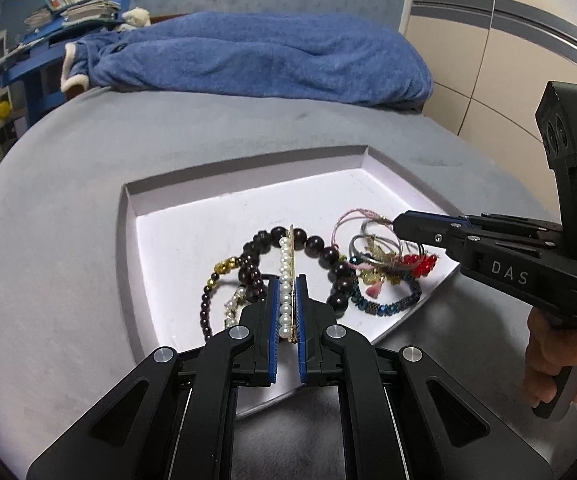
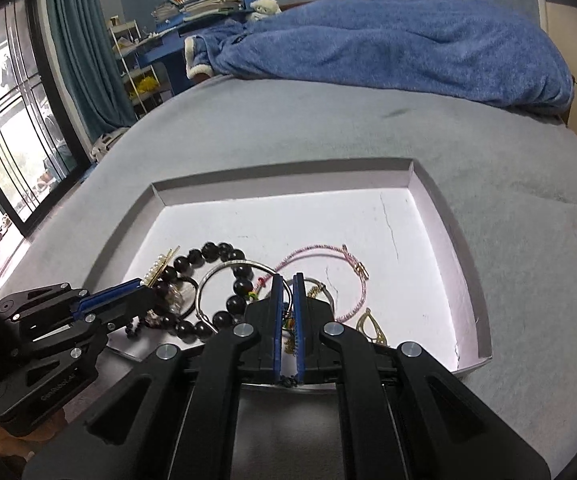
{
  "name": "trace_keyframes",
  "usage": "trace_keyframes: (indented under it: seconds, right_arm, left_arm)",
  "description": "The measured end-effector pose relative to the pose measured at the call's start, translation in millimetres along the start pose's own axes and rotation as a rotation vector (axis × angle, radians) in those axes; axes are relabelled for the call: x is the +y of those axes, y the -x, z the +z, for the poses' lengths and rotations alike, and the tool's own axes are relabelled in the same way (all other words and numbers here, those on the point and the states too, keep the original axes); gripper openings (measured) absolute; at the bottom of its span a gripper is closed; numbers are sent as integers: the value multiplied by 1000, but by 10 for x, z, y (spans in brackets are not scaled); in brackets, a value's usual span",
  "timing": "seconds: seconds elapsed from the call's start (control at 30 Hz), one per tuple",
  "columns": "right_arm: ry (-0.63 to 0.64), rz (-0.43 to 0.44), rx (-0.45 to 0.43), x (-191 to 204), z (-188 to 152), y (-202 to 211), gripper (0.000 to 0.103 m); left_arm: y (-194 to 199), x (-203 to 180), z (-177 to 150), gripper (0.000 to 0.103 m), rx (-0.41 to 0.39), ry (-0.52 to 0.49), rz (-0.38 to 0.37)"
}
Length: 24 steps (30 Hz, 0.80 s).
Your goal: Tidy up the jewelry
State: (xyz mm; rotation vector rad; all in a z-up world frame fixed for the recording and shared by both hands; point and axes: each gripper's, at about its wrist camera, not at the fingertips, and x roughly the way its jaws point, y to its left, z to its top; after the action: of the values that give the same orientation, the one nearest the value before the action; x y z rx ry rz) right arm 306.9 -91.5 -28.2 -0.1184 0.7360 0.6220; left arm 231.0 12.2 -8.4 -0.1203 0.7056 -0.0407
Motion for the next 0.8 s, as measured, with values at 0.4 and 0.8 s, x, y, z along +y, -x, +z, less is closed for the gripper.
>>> trace_keyframes:
  seconds: [0.4,0.8]
  right_arm:
    - [14,8,-29,34,-37,139,15]
    - [36,0,-155,44,-508,653,52]
  left_arm:
    - [208,-7,-36,56,-73,0,26]
    - [632,8,-250,93,-211,11,33]
